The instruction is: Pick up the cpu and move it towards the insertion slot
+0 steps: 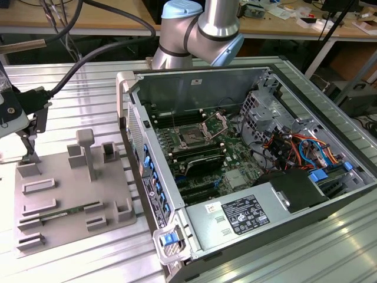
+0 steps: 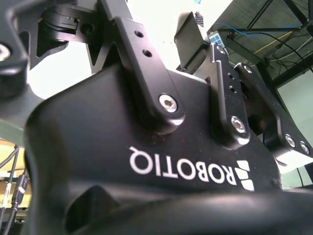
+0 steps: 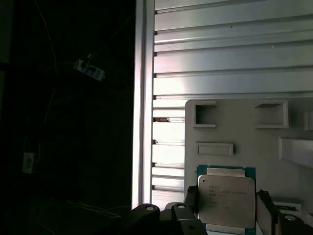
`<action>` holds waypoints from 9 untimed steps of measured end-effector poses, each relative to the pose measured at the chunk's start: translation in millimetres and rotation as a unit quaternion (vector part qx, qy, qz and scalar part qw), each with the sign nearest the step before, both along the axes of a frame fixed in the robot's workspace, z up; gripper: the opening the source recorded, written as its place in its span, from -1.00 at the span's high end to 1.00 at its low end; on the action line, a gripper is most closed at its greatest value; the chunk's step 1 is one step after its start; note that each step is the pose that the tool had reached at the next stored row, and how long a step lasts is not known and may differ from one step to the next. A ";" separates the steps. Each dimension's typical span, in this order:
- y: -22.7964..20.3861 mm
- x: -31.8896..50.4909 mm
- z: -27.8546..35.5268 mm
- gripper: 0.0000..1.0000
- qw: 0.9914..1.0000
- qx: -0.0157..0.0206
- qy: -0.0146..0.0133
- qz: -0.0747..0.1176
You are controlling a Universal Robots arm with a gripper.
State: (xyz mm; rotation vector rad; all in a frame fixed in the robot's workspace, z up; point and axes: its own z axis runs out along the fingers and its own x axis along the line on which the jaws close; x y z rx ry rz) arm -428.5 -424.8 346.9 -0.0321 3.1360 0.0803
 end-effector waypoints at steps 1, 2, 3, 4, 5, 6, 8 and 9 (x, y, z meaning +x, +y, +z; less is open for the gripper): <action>0.0 0.0 0.4 -0.08 1.000 0.000 0.000 0.000; 0.0 0.0 0.8 -0.08 1.000 0.000 0.000 0.000; 0.0 0.0 1.3 -0.08 1.000 0.000 0.000 0.000; 0.0 0.0 2.0 -0.08 1.000 0.000 0.000 0.000; 0.0 0.0 2.3 -0.08 1.000 0.000 0.000 0.000; 0.0 0.0 2.7 -0.08 1.000 0.000 0.000 0.000; 0.0 0.0 3.5 -0.08 1.000 0.000 0.000 0.000; 0.0 0.0 4.2 -0.08 1.000 0.000 0.000 0.000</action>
